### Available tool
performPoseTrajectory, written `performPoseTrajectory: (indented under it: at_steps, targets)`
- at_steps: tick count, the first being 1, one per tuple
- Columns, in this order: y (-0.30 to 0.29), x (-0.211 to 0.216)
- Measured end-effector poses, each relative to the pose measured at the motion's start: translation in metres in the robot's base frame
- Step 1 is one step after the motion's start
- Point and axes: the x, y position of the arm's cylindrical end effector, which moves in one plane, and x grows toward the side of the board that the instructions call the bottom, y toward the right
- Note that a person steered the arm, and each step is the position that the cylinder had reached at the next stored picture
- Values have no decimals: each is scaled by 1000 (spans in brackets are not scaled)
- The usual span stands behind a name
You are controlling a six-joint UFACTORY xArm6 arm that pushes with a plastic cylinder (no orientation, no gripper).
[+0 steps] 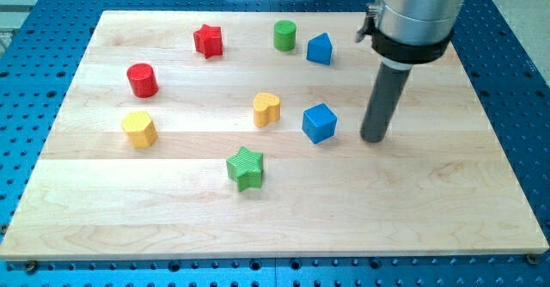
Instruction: Move the blue cube into the green star
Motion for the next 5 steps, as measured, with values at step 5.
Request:
performPoseTrajectory:
  at_steps: [5]
  targets:
    - [-159, 14]
